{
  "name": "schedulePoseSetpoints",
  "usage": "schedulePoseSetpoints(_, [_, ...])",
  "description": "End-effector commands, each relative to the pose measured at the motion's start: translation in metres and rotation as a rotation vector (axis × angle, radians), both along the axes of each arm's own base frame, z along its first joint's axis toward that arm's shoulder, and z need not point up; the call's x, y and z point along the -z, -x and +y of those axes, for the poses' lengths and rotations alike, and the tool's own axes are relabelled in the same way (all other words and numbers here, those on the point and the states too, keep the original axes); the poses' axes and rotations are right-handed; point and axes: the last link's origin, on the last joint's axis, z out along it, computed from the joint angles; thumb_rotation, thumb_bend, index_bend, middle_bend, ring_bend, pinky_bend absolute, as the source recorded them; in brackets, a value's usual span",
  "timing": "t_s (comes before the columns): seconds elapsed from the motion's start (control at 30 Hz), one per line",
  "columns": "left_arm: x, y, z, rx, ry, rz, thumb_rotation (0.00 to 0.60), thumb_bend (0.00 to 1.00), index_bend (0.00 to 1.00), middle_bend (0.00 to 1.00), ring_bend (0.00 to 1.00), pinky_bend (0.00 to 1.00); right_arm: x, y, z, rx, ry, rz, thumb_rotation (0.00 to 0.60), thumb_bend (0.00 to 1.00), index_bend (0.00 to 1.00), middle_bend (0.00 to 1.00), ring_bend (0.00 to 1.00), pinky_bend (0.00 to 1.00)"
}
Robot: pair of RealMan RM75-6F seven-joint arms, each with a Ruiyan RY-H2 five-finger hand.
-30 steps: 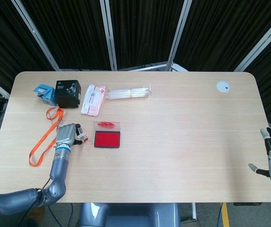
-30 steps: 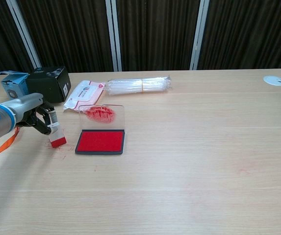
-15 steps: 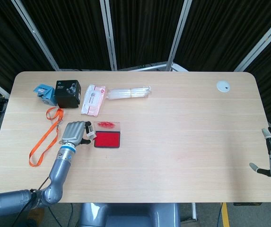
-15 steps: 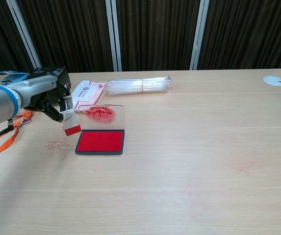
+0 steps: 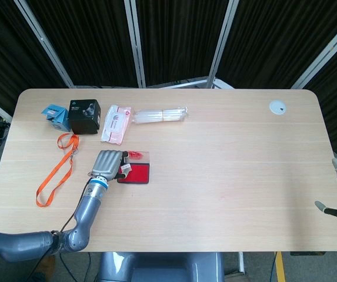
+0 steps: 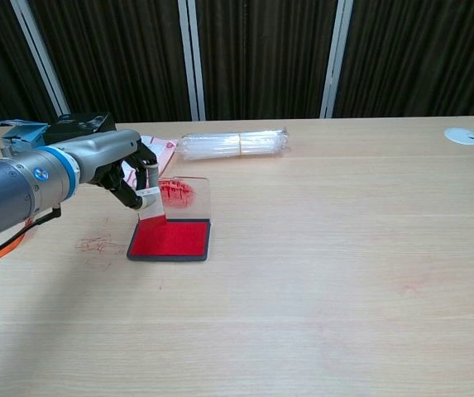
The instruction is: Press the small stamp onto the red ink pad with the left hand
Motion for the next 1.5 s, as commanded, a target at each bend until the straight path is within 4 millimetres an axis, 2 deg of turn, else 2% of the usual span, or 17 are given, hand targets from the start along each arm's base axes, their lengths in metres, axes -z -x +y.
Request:
schedulePoseSetpoints(0.03, [0.006,0.005,-0.002,0.002,-0.004,-0.003,0.600,0.39,0.55,0.54,0.88,0.96,0.000,0.000,0.000,0.000,-0.001,0.000,0.600,0.00,0.00,0.00,0.00,0.00])
schedulePoseSetpoints(1.0, [0.041,0.026,-0.003,-0.039,0.011,-0.018,0.600,0.40,0.56,0.55,0.87,0.95,-0.001,0.003,-0.001,0.009,0.002,-0.003,0.600,0.00,0.00,0.00,0.00,0.00])
schedulePoseSetpoints(1.33, [0.035,0.024,-0.002,-0.042,-0.001,-0.035,0.600,0.40,0.55,0.55,0.87,0.95,-0.002,0.002,-0.001,0.006,0.003,-0.007,0.600,0.00,0.00,0.00,0.00,0.00])
schedulePoseSetpoints(1.5, [0.021,0.018,-0.002,-0.029,-0.026,-0.068,0.600,0.40,0.56,0.55,0.87,0.95,-0.002,0.001,0.000,0.003,0.002,-0.009,0.600,0.00,0.00,0.00,0.00,0.00])
